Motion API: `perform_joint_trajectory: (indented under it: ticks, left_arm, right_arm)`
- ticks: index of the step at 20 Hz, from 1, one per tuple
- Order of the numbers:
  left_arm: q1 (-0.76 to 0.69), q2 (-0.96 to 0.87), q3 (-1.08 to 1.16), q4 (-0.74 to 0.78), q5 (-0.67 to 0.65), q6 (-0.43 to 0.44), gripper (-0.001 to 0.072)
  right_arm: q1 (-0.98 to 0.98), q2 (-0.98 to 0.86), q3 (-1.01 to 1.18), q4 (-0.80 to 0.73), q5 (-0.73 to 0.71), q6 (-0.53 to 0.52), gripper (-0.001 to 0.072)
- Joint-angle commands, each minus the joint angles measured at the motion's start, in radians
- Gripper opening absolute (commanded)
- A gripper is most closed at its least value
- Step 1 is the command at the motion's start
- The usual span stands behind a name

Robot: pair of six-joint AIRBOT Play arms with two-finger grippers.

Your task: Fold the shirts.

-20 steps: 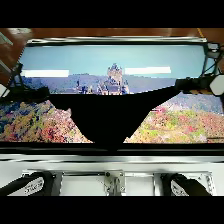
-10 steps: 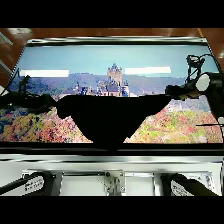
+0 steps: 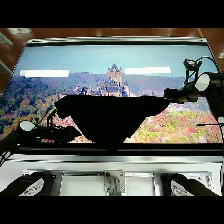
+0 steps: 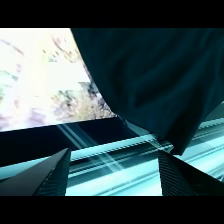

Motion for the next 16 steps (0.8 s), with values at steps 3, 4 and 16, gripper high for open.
perform_joint_trajectory:
  ticks: [3,4,16]
  left_arm:
    - [-0.216,-0.07,-0.062,-0.167,0.295,0.003,0.0632]
    - [-0.227,-0.093,-0.056,-0.167,0.302,0.003,0.0631]
    - [-0.236,-0.304,0.121,-0.182,0.29,0.012,0.0411]
  right_arm:
    - [0.001,0.0,0.0,0.01,0.008,0.0,0.0062]
    - [0.001,0.0,-0.001,0.01,0.012,0.0,0.0062]
    - [0.001,0.0,0.0,0.01,0.018,0.0,0.0062]
